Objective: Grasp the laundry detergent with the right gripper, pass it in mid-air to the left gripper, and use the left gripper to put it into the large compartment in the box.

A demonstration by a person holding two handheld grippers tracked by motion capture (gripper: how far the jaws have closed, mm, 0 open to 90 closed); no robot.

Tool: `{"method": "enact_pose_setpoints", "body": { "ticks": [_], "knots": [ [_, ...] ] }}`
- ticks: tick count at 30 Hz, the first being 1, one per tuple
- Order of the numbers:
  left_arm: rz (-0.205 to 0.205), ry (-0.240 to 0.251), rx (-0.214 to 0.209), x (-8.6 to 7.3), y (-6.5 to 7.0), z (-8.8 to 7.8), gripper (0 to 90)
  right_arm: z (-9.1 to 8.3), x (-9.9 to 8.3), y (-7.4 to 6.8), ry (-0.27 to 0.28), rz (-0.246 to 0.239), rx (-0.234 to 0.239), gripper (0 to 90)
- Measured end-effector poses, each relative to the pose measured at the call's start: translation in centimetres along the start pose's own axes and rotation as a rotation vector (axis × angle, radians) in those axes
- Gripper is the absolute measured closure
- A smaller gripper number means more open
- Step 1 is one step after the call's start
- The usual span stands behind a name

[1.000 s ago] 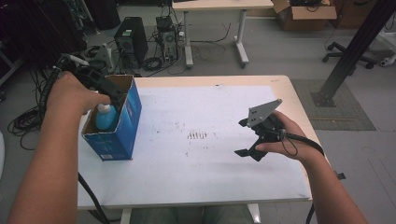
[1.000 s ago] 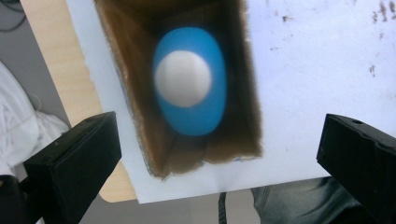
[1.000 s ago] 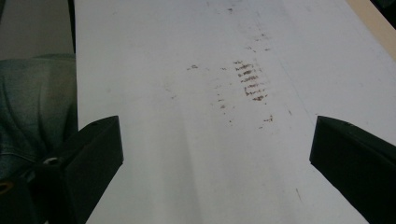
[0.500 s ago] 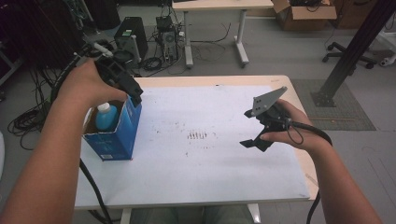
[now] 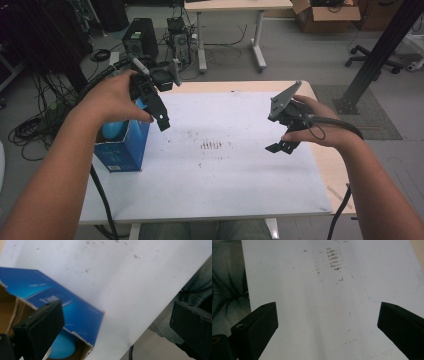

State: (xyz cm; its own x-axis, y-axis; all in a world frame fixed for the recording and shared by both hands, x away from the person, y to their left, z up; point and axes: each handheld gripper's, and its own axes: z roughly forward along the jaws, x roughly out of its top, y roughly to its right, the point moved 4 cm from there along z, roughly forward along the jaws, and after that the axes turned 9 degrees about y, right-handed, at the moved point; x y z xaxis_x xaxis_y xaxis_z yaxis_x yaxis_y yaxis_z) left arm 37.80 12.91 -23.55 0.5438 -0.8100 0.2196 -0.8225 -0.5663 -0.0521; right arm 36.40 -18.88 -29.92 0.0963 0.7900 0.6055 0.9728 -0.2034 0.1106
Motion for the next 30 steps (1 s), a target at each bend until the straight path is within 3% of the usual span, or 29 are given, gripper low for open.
{"method": "enact_pose_setpoints", "body": {
  "ticks": [14,24,30],
  "knots": [
    [0.241,-0.003,-0.040,0.8,2.6,2.1,0.2,0.6,-0.4,-0.4,-0.113,-0.008,0.046,4.1],
    [0.346,-0.027,-0.091,1.1,3.5,3.9,0.2,0.7,-0.3,0.1,-0.153,-0.013,0.064,4.0],
    [0.368,-0.041,-0.114,1.2,3.6,4.6,0.2,1.1,-0.1,0.6,-0.165,-0.013,0.080,4.0]
  ]
}}
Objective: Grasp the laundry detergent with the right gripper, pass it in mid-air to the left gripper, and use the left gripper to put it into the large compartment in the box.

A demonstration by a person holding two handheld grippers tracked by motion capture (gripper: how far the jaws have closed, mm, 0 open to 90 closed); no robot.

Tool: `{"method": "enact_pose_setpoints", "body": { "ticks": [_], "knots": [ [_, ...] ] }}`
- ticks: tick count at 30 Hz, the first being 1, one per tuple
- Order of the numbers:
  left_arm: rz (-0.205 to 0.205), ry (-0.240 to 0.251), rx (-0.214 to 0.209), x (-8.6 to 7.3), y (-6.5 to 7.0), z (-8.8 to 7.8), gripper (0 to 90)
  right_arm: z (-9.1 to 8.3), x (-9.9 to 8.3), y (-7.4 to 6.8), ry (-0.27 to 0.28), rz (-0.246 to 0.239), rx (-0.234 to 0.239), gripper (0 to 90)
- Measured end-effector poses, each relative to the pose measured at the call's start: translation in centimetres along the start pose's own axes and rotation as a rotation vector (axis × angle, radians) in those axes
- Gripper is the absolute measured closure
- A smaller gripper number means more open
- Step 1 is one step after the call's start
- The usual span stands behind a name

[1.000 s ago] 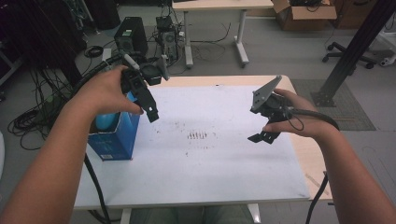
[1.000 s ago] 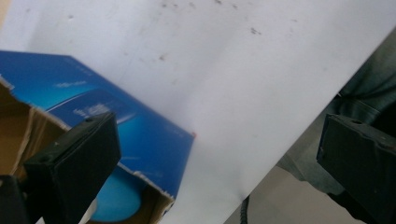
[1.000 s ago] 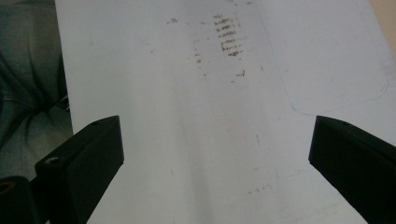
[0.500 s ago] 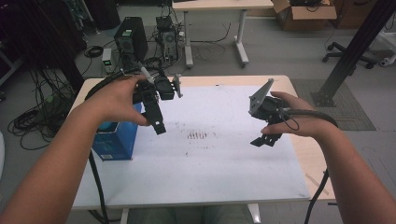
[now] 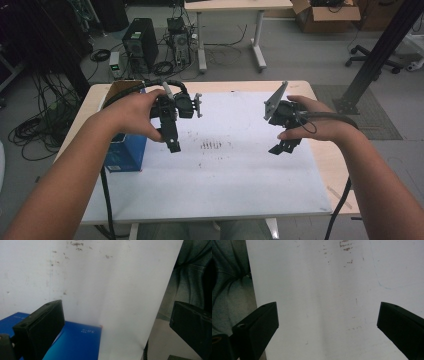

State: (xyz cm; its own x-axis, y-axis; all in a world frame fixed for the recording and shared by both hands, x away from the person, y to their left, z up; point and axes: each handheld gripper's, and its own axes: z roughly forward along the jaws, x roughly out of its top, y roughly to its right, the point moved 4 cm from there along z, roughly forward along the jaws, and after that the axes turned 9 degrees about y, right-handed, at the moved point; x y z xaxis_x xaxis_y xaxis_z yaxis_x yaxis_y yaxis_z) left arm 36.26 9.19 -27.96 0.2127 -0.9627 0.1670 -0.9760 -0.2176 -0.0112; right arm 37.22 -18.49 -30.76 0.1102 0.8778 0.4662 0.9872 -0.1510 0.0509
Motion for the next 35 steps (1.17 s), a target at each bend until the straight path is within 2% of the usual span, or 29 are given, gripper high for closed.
{"method": "enact_pose_setpoints", "body": {
  "ticks": [3,6,12,24,35],
  "knots": [
    [0.000,-0.005,-0.007,-0.1,0.0,0.4,0.2,0.2,0.0,0.1,-0.010,0.000,0.007,4.1],
    [0.017,-0.012,-0.011,-0.2,-0.2,0.7,0.2,0.5,0.0,0.2,-0.025,-0.009,0.015,4.2],
    [0.026,-0.007,-0.021,0.2,-0.6,1.3,0.2,0.7,0.1,0.3,-0.025,-0.014,0.020,4.1],
    [0.038,0.004,-0.031,0.8,-1.1,1.6,0.2,0.8,0.3,0.7,-0.029,-0.014,0.025,4.2],
    [0.036,0.011,-0.030,0.7,-0.9,1.4,0.2,0.7,0.7,0.6,-0.030,-0.015,0.020,4.1]
  ]
}}
